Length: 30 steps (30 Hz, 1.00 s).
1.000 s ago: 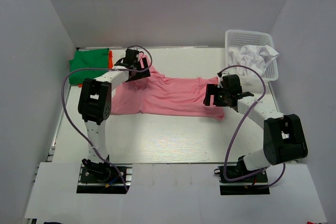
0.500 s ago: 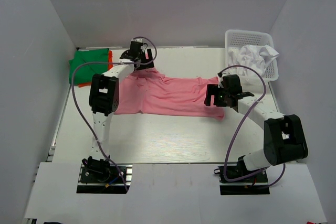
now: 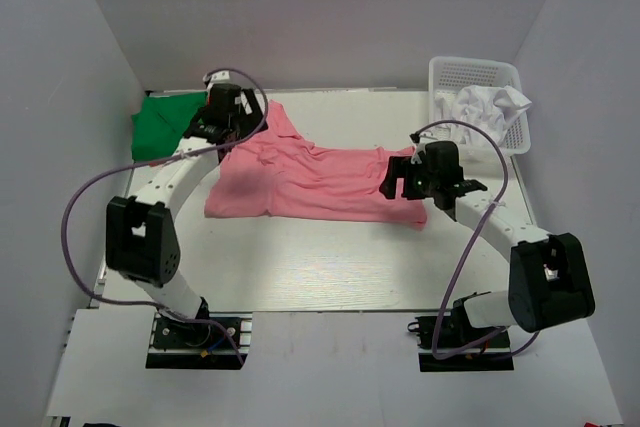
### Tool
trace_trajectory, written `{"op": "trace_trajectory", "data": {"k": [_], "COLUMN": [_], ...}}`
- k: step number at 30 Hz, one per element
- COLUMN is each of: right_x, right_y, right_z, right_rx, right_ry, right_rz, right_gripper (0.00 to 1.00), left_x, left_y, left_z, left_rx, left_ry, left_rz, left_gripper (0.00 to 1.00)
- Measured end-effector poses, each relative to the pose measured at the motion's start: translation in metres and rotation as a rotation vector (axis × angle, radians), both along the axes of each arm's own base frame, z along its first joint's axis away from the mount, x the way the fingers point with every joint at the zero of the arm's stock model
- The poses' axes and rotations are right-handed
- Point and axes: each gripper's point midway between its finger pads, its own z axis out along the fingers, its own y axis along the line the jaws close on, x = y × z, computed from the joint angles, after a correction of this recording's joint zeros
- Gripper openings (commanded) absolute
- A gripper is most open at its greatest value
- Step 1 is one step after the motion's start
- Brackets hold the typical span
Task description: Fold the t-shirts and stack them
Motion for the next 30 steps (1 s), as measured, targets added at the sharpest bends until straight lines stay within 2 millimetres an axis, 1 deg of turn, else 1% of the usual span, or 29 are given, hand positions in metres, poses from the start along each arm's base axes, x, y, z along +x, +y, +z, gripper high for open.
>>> {"op": "trace_trajectory", "data": {"k": [1, 2, 4, 7, 9, 10, 11, 13, 17, 20, 26, 30], "right_x": [-0.002, -0.004, -0.009, -0.016, -0.020, -0.021, -0.023, -0.026, -0.023, -0.022, -0.025, -0.038], "right_y": [0.001, 0.002, 0.002, -0.003, -0.005, -0.007, -0.009, -0.011, -0.017, -0.021, -0.031, -0.037], "right_z": [-0.003, -0.008, -0.020, -0.041, -0.053, -0.057, -0.064, -0.072, -0.073, -0.073, -0.074, -0.069], "right_rx": [0.004, 0.006, 0.002, -0.012, -0.022, -0.026, -0.033, -0.037, -0.049, -0.051, -0.082, -0.095], "right_ry": [0.008, 0.021, 0.059, 0.128, 0.171, 0.184, 0.210, 0.238, 0.236, 0.240, 0.271, 0.273], "right_rz": [0.002, 0.004, -0.001, -0.028, -0.053, -0.064, -0.075, -0.096, -0.149, -0.181, -0.253, -0.250], "right_gripper": [0.90, 0.90, 0.90, 0.90, 0.90, 0.90, 0.90, 0.90, 0.90, 0.90, 0.90, 0.90], "left_x": [-0.014, -0.028, -0.052, -0.093, -0.119, -0.131, -0.137, -0.135, -0.130, -0.132, -0.156, -0.175], "left_y": [0.004, 0.008, 0.015, 0.024, 0.030, 0.032, 0.036, 0.037, 0.041, 0.045, 0.058, 0.058], "left_z": [-0.003, -0.013, -0.047, -0.117, -0.151, -0.164, -0.171, -0.170, -0.174, -0.175, -0.181, -0.179], "left_rx": [-0.017, -0.028, -0.035, -0.021, -0.009, -0.002, 0.011, 0.006, 0.015, 0.019, 0.028, 0.014], "left_ry": [0.004, 0.029, 0.107, 0.294, 0.398, 0.440, 0.463, 0.452, 0.470, 0.477, 0.508, 0.518], "left_rz": [0.023, 0.043, 0.072, 0.123, 0.150, 0.161, 0.178, 0.200, 0.260, 0.313, 0.409, 0.416], "left_gripper": [1.00, 1.00, 1.00, 1.00, 1.00, 1.00, 1.00, 1.00, 1.00, 1.00, 1.00, 1.00]}}
